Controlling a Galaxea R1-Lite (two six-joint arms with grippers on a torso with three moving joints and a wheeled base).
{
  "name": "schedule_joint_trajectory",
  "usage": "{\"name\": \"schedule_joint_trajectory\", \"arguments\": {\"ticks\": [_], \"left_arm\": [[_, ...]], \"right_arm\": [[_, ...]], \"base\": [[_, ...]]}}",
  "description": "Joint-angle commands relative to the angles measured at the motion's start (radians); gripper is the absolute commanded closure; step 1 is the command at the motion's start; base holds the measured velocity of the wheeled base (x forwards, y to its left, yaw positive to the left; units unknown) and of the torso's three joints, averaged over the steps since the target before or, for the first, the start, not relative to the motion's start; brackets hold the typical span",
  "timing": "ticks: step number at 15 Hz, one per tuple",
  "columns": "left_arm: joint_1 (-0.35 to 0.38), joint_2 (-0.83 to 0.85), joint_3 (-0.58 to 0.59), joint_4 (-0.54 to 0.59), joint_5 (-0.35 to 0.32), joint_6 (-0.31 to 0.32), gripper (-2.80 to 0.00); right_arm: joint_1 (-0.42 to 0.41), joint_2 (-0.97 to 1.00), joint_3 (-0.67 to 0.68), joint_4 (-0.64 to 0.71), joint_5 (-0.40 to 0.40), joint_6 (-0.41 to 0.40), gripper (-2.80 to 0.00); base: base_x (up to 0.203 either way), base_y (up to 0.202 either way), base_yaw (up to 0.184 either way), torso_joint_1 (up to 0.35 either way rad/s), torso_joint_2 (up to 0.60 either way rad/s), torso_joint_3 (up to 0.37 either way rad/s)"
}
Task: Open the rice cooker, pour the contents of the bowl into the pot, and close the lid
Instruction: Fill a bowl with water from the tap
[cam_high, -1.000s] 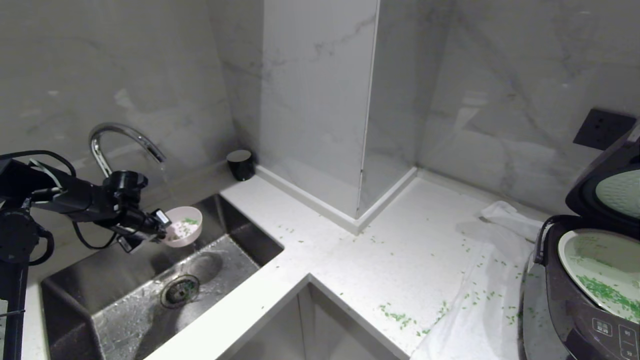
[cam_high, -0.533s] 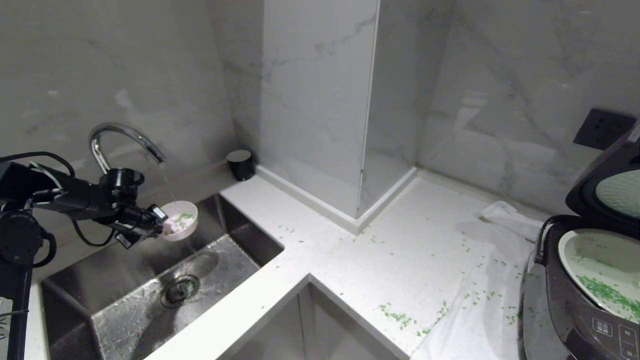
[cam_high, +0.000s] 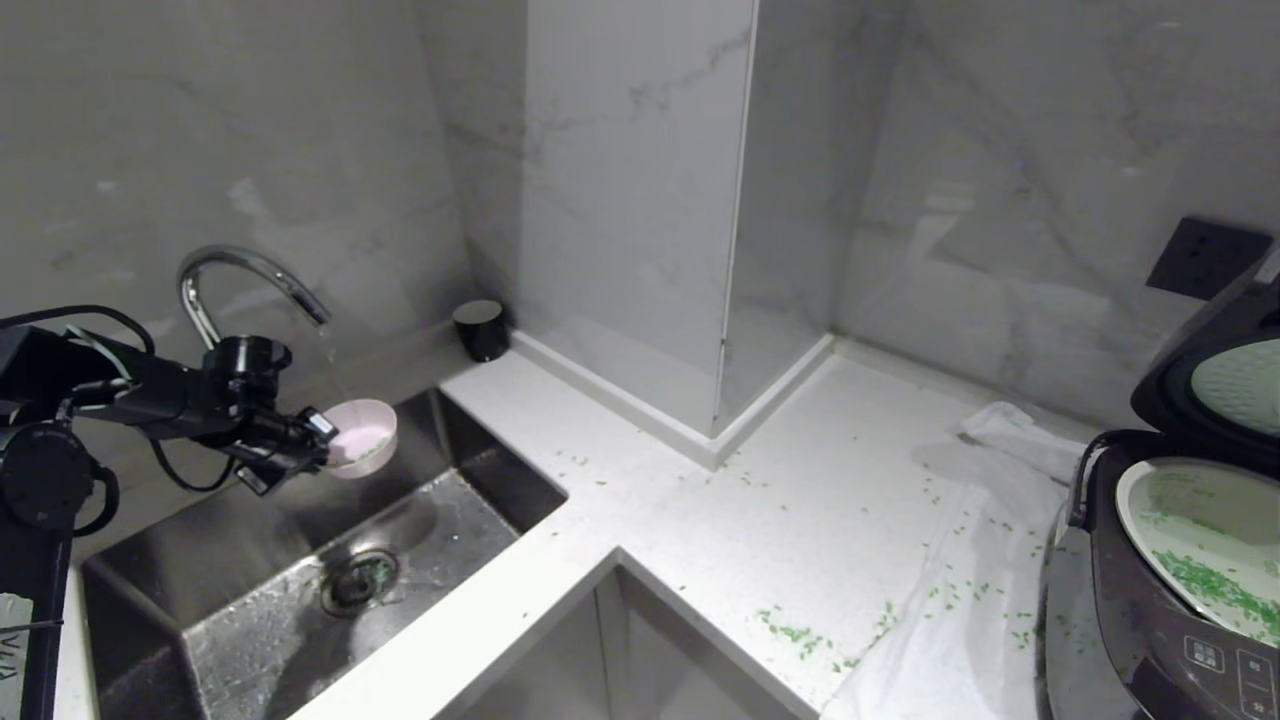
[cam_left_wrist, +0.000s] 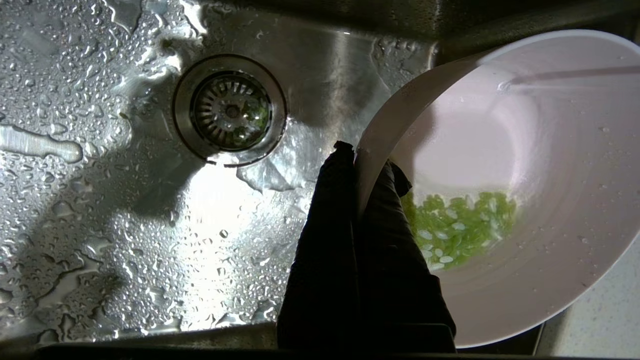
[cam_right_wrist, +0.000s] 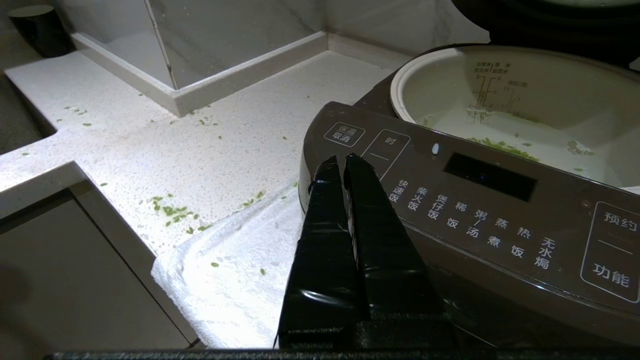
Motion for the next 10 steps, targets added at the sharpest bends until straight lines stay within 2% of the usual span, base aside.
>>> {"name": "schedule_joint_trajectory", "arguments": {"ticks": [1, 10], "left_arm": [[0.003, 0.002, 0.0, 0.001, 0.0, -0.004, 0.0], [-0.005, -0.008, -0.006, 0.003, 0.025, 0.005, 0.0]], "right_arm": [[0.0, 0.0, 0.0, -0.001, 0.0, -0.001, 0.0], [0.0, 0.0, 0.0, -0.001, 0.001, 0.0, 0.0]], "base": [[0.0, 0.0, 0.0, 0.0, 0.0, 0.0], [0.0, 0.0, 0.0, 0.0, 0.0, 0.0]]}}
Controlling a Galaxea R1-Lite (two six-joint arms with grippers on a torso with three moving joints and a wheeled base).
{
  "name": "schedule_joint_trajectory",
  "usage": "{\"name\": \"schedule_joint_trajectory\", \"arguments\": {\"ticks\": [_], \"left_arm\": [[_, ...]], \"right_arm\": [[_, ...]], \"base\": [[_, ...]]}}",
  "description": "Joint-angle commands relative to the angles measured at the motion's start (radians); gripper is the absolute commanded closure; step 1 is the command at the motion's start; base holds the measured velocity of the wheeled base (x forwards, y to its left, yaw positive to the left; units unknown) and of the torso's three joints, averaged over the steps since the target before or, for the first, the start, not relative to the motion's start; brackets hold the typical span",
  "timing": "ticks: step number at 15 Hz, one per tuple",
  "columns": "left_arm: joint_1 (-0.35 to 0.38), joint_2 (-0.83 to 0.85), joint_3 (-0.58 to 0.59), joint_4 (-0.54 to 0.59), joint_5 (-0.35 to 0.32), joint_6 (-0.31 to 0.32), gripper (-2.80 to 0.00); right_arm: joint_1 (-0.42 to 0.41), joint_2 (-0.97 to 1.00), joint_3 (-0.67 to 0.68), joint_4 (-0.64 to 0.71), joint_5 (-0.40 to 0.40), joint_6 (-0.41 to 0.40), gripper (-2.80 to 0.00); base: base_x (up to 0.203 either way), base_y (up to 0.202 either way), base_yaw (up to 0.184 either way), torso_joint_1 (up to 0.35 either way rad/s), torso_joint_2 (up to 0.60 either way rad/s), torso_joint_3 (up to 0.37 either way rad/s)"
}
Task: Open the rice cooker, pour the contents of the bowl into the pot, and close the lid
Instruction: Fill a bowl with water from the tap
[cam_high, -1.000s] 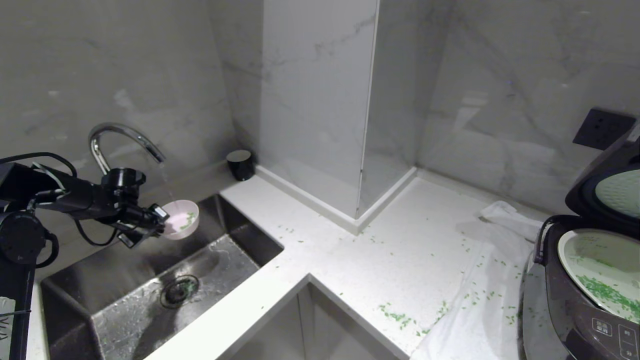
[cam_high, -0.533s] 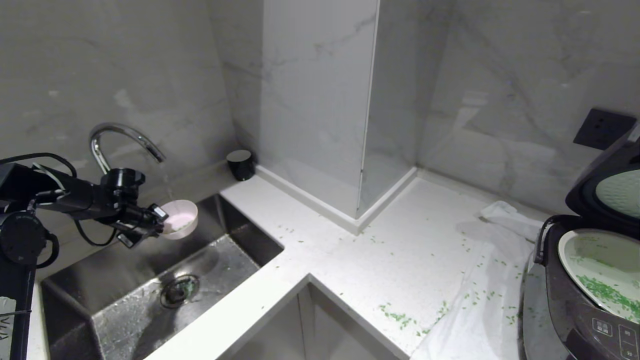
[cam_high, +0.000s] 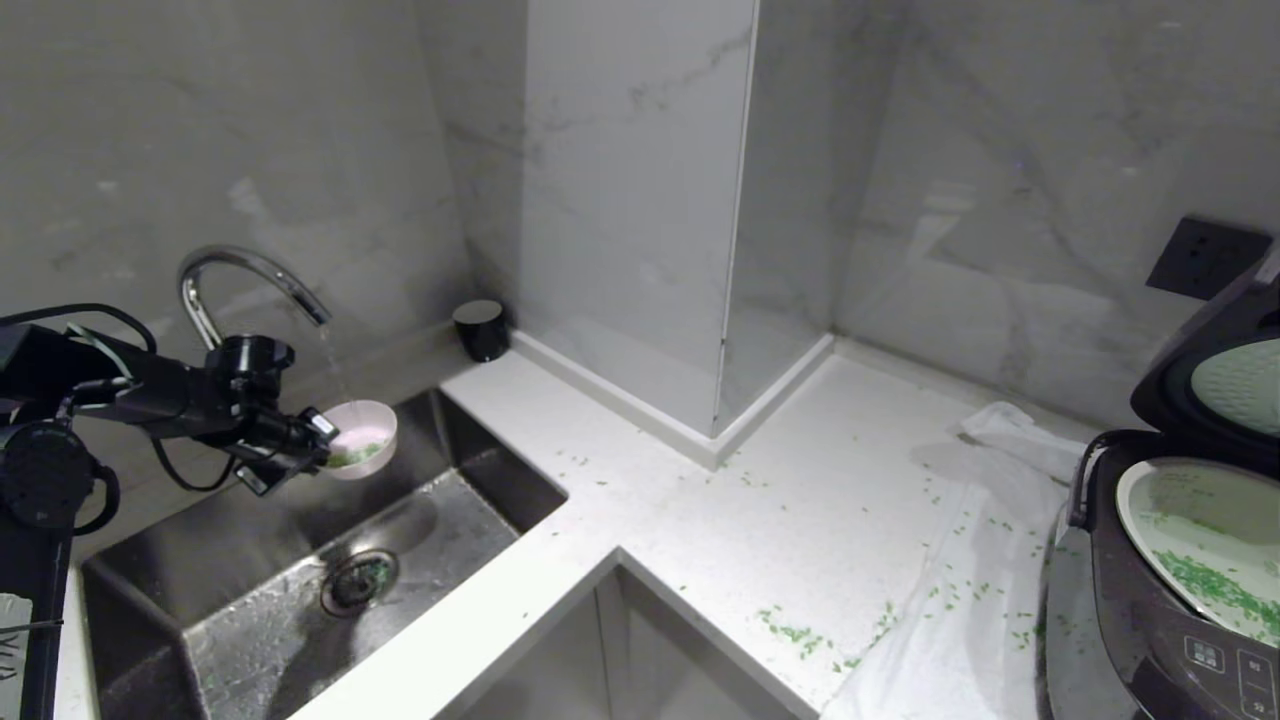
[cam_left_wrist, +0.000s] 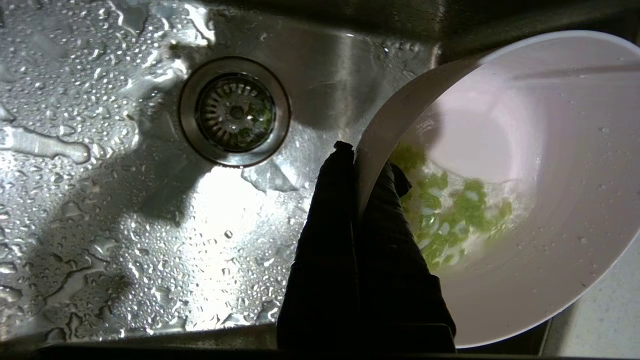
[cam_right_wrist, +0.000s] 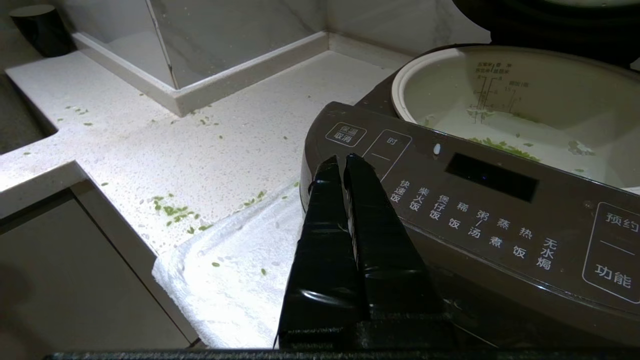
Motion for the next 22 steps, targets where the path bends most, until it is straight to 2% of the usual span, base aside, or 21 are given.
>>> {"name": "schedule_joint_trajectory", "arguments": {"ticks": [1, 5, 22], "left_arm": [[0.002, -0.001, -0.007, 0.0, 0.0, -0.004, 0.0], [-0.012, 0.006, 0.002, 0.0, 0.028, -0.003, 0.0], [-0.012, 0.0, -0.001, 0.0, 0.031, 0.001, 0.0]], "right_arm": [[0.0, 0.0, 0.0, -0.001, 0.001, 0.0, 0.0], [0.0, 0.0, 0.0, -0.001, -0.001, -0.001, 0.0], [0.0, 0.0, 0.0, -0.001, 0.0, -0.001, 0.0]], "base": [[0.0, 0.0, 0.0, 0.0, 0.0, 0.0], [0.0, 0.0, 0.0, 0.0, 0.0, 0.0], [0.0, 0.0, 0.0, 0.0, 0.0, 0.0]]}}
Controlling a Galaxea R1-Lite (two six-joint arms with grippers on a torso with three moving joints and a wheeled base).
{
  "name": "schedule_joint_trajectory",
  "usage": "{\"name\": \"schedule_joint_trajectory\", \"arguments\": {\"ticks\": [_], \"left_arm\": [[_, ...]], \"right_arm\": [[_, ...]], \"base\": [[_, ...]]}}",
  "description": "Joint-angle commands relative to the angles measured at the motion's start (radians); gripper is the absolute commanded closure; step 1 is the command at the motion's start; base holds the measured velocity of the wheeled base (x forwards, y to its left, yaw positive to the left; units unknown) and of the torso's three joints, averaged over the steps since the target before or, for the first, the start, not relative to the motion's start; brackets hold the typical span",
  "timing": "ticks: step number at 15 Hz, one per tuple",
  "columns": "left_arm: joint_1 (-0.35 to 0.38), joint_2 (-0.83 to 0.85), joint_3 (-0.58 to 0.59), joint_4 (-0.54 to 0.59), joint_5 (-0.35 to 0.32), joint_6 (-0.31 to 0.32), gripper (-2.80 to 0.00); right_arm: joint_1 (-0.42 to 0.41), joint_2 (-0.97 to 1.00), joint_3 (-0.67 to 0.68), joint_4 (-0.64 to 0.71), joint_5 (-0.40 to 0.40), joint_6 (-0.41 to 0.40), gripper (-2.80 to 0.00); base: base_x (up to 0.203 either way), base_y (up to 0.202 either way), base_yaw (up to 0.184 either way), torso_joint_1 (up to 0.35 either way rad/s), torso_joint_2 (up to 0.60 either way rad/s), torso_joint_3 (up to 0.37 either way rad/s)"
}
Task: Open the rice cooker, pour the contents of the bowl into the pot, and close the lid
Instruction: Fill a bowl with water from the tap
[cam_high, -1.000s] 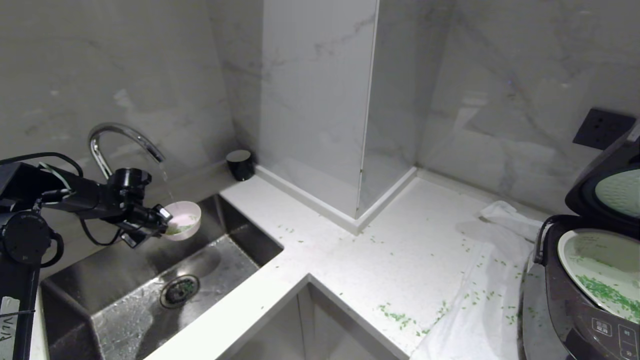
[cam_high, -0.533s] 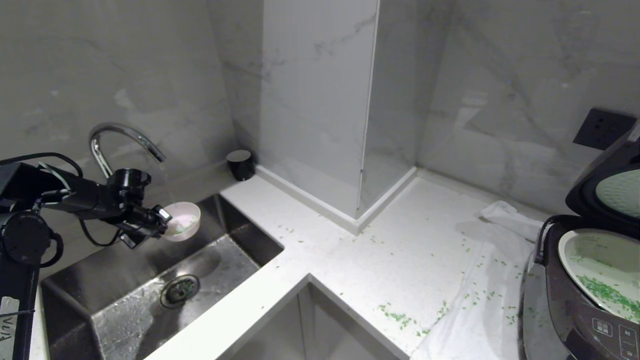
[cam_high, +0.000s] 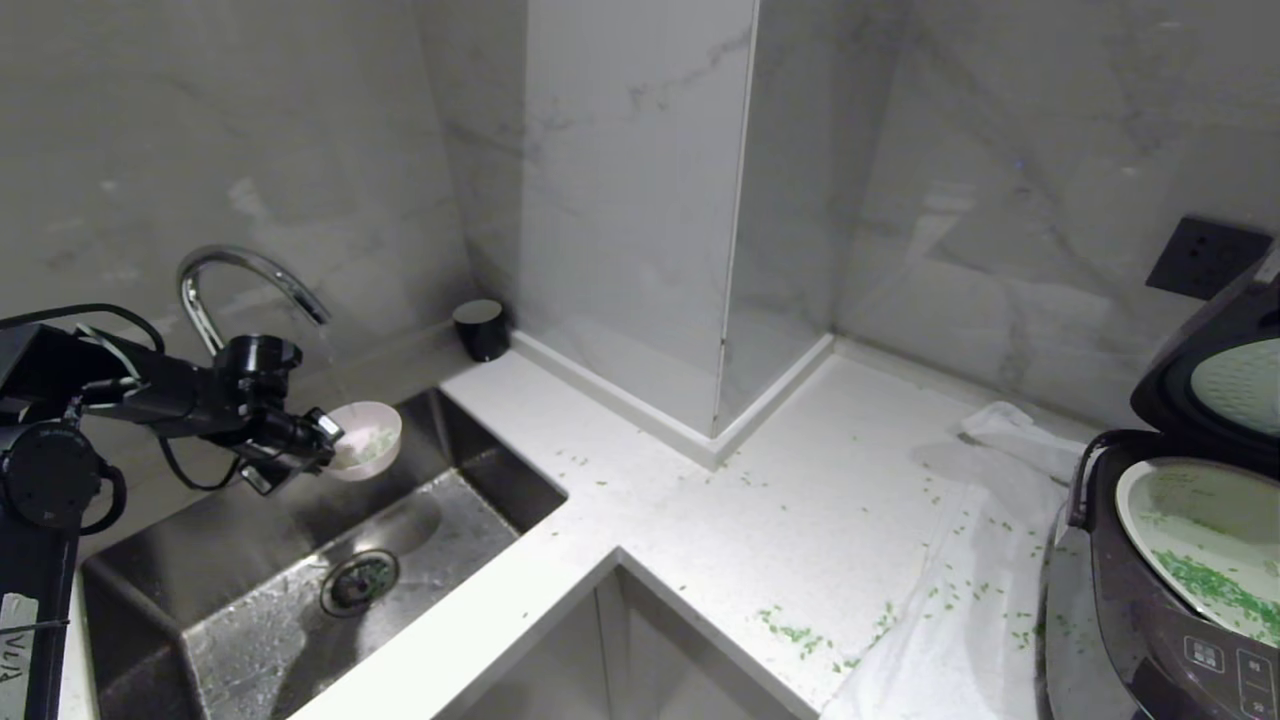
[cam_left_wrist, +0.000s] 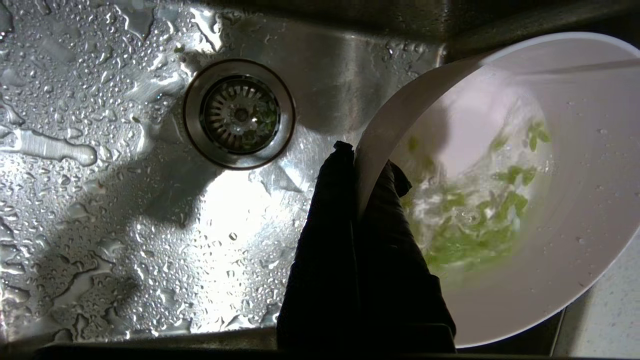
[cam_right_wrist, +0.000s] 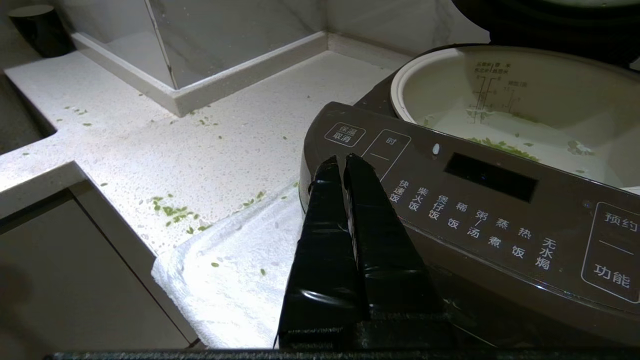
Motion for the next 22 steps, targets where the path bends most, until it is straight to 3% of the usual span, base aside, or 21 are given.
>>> {"name": "schedule_joint_trajectory", "arguments": {"ticks": [1, 22], "left_arm": [[0.003, -0.003, -0.001, 0.001, 0.0, -0.004, 0.0], [-0.004, 0.0, 0.004, 0.001, 0.003, -0.006, 0.0]], "right_arm": [[0.0, 0.0, 0.0, 0.0, 0.001, 0.0, 0.0], [0.0, 0.0, 0.0, 0.0, 0.0, 0.0, 0.0]], "base": [[0.0, 0.0, 0.0, 0.0, 0.0, 0.0], [0.0, 0.0, 0.0, 0.0, 0.0, 0.0]]}}
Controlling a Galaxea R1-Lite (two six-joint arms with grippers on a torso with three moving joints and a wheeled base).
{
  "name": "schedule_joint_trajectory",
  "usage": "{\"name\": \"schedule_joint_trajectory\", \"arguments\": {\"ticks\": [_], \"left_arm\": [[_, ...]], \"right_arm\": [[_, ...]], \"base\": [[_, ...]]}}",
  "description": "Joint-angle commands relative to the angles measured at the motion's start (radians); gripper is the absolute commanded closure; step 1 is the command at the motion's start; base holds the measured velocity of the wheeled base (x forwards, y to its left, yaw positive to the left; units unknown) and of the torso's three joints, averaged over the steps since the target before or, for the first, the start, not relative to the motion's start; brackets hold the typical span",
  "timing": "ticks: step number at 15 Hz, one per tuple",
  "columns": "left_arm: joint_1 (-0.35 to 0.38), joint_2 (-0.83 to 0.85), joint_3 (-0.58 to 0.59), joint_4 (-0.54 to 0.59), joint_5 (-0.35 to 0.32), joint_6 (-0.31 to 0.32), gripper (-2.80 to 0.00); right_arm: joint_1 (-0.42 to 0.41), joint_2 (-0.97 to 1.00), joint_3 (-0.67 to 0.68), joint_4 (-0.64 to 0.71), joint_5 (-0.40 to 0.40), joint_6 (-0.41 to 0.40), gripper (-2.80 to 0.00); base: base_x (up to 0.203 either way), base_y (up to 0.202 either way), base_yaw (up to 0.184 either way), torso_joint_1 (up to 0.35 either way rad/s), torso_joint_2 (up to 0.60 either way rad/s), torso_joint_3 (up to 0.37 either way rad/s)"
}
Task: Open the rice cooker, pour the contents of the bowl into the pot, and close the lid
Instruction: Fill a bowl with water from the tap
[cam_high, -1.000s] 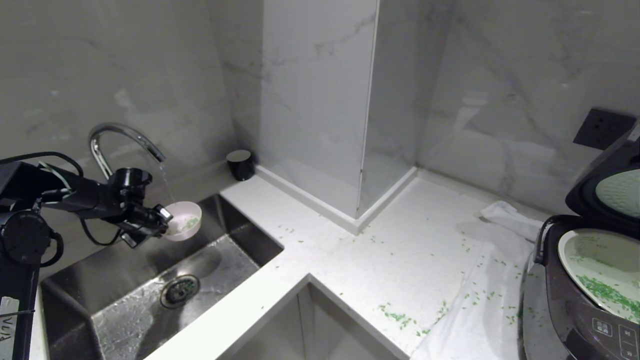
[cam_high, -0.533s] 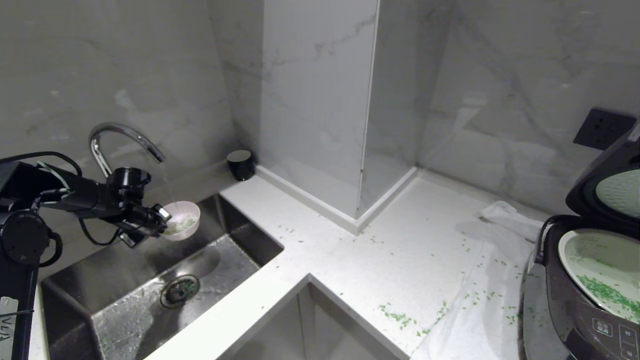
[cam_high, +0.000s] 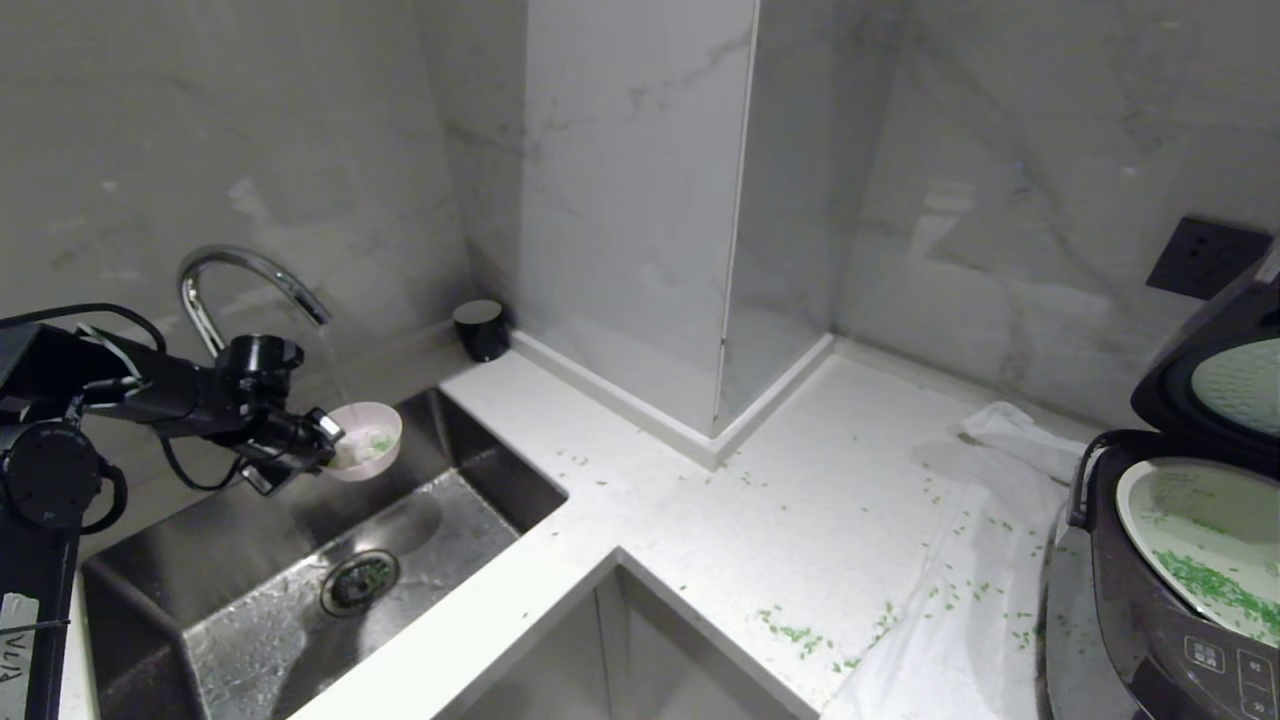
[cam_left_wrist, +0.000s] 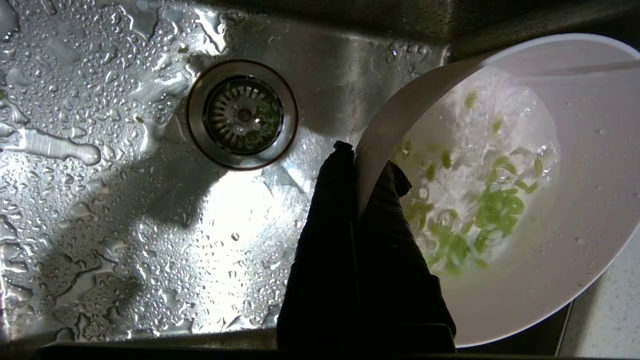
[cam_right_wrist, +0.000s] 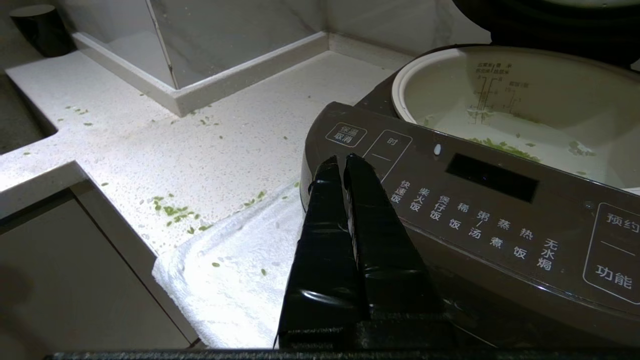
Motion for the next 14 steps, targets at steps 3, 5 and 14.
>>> {"name": "schedule_joint_trajectory", "arguments": {"ticks": [3, 5, 14], "left_arm": [[0.001, 0.004, 0.0, 0.001, 0.001, -0.006, 0.0], [0.001, 0.004, 0.0, 0.001, 0.001, -0.008, 0.0], [-0.004, 0.018, -0.077, 0.186, -0.025, -0.017, 0.0]], "right_arm": [[0.0, 0.0, 0.0, 0.0, 0.0, 0.0, 0.0], [0.0, 0.0, 0.0, 0.0, 0.0, 0.0, 0.0], [0.0, 0.0, 0.0, 0.0, -0.001, 0.0, 0.0]], "base": [[0.0, 0.0, 0.0, 0.0, 0.0, 0.0], [0.0, 0.0, 0.0, 0.0, 0.0, 0.0], [0.0, 0.0, 0.0, 0.0, 0.0, 0.0]]}}
